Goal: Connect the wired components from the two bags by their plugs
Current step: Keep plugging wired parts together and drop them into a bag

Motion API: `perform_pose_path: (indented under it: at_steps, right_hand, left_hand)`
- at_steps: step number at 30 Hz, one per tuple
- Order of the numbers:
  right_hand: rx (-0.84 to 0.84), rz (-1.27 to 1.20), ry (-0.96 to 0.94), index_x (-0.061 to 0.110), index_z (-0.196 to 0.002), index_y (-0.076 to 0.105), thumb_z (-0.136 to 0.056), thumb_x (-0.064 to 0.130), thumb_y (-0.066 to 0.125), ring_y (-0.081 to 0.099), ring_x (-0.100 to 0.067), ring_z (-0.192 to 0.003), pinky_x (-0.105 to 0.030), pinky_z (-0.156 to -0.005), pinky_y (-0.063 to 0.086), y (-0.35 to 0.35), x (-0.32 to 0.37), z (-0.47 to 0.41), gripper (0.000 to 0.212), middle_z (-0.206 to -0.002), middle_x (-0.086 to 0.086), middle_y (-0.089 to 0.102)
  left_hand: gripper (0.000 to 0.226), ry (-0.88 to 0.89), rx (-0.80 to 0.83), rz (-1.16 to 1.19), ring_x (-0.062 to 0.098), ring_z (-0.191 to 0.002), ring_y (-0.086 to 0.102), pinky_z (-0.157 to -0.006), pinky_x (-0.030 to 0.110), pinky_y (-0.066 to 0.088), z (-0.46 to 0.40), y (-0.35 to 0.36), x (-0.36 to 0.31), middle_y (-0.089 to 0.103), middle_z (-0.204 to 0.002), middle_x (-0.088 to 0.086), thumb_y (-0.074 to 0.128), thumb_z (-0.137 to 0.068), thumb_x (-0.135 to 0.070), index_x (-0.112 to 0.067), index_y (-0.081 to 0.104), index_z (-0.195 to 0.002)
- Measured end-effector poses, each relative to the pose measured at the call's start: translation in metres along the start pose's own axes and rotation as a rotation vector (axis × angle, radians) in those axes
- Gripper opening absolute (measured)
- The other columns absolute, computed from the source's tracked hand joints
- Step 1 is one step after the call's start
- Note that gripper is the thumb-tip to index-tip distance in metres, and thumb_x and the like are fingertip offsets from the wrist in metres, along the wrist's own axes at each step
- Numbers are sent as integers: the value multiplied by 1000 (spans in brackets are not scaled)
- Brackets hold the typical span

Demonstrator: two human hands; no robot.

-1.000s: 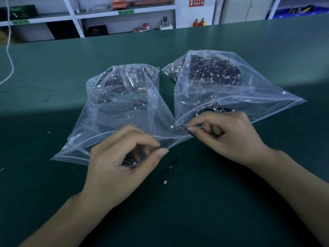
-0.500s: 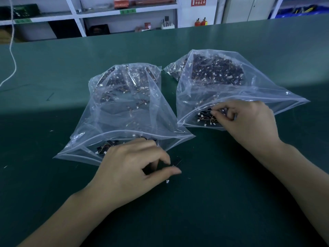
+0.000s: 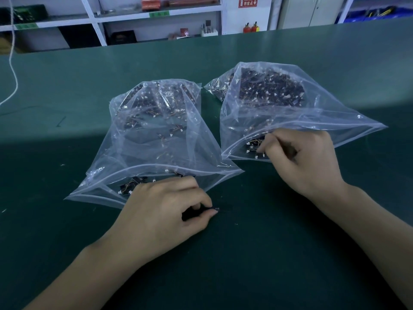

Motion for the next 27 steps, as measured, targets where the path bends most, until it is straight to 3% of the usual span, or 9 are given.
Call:
perform_pose_path:
  at_steps: [3,5,8,11,15,18,23,27]
  right_hand:
    - [95,-189,-161,9,-77,77,-102,23,52,42,-4,-46,-15,-54,30,-1,15,7,38,-53,21,39]
    - [185,-212,-230,10,-85,78,-106,24,53,42,-4,-48,-18,-53,33,4,23,12,36,-55,19,39]
    - [308,-230,-278,12,-95,77,-108,30,54,45,-9,-53,-28,-53,41,12,30,17,32,-65,12,54]
    - [375,-264,-301,16,-96,77,-107,37,57,48,-8,-56,-22,-56,40,14,32,17,31,-74,12,63]
    - [344,-270,-307,18,-90,76,-98,42,72,43,3,-55,-9,-60,33,14,31,18,26,-71,17,57]
    - [288,-254,-332,15,-89,76,-97,33,76,41,8,-58,-7,-62,31,18,31,19,20,-76,27,46]
    - [179,-266,-363,12,-95,82,-100,23,76,45,10,-65,-6,-68,34,16,29,17,14,-79,14,60]
    - [124,-266,-366,10,-97,83,-100,19,75,48,9,-67,-8,-69,36,14,28,15,13,-82,15,61]
  left_hand:
    - [8,9,19,24,-8,-72,47,-56,14,40,0,0,1,63,-87,-21,77,-94,-43,-38,76,-88]
    - [5,31,34,33,-9,-76,46,-56,16,44,0,1,1,65,-96,-21,77,-94,-42,-38,74,-93]
    - [7,64,4,51,-8,-85,58,-60,19,48,0,3,2,66,-105,-23,71,-102,-41,-36,73,-99]
    - [10,46,-102,87,-10,-83,55,-63,21,49,0,3,3,67,-101,-21,68,-103,-39,-31,74,-100]
    - [12,10,-309,133,3,-73,60,-59,30,52,1,3,6,69,-96,-16,71,-104,-31,-23,77,-99]
    - [19,4,-406,143,4,-70,59,-60,28,49,0,1,5,69,-98,-17,67,-108,-33,-22,79,-98]
    - [18,-32,-487,172,-6,-70,52,-65,11,39,0,-1,4,56,-92,-20,76,-101,-33,-19,76,-91]
    - [23,-55,-452,154,-1,-66,50,-58,19,41,0,0,7,56,-81,-19,74,-102,-41,-23,76,-87]
Point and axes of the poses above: each hand's wrist, its own z-axis away from the middle knuckle, its own y-axis out of the palm, x = y × z, the point moved 1 cm from there along -z, towards the middle knuckle
